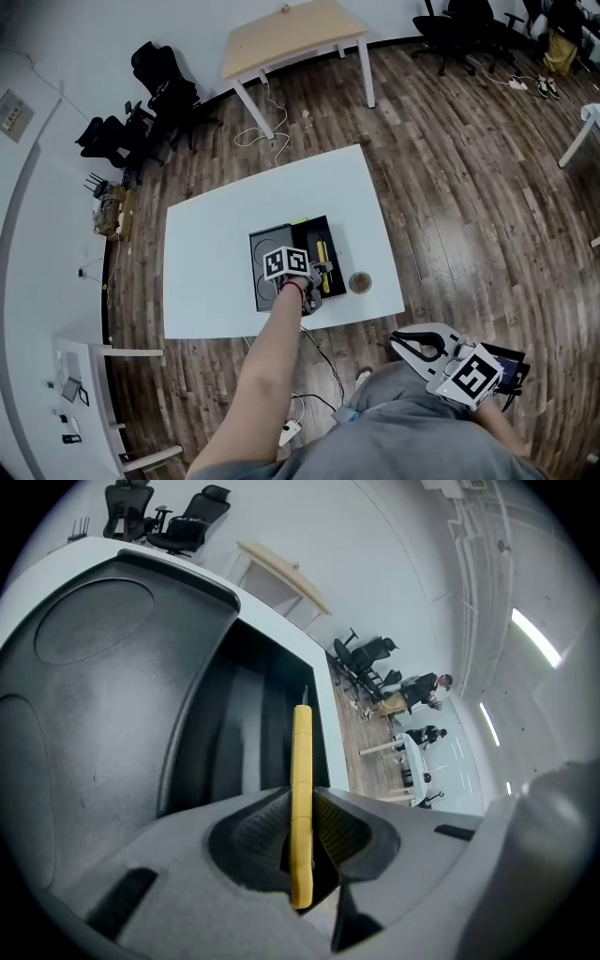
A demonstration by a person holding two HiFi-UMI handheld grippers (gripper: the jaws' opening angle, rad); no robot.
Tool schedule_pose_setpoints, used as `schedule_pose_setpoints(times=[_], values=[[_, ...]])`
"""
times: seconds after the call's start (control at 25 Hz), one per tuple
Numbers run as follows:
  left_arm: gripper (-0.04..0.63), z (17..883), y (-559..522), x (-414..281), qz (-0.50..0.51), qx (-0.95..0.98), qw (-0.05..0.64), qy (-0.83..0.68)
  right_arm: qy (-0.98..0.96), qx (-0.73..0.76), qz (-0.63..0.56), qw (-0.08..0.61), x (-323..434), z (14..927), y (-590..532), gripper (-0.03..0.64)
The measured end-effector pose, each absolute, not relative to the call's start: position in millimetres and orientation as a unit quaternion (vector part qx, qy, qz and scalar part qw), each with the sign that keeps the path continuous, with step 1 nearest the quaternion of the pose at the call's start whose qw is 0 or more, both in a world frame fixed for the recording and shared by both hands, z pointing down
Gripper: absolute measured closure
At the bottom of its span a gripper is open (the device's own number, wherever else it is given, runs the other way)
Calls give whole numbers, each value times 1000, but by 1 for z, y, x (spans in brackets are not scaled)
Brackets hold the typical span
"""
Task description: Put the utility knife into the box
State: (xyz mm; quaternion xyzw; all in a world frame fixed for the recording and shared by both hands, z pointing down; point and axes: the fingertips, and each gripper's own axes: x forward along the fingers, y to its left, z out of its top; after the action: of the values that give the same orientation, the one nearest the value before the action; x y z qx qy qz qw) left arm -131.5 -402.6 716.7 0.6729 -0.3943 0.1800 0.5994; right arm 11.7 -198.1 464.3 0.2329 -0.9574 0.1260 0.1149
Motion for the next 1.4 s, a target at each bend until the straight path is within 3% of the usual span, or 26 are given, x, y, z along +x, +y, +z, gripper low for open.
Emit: schedule_pose_setpoints(times=[0.64, 0.96, 1.4], values=[[511, 734, -407, -129, 214, 653, 597, -415, -955, 243, 125, 116, 18, 463, -199, 585], [468, 731, -406, -124, 218, 670, 582, -407, -955, 244, 123, 116, 21, 463, -198, 584], [465, 719, -405, -127, 205, 677, 577, -408, -957, 240, 116, 115, 15, 458, -196, 585]])
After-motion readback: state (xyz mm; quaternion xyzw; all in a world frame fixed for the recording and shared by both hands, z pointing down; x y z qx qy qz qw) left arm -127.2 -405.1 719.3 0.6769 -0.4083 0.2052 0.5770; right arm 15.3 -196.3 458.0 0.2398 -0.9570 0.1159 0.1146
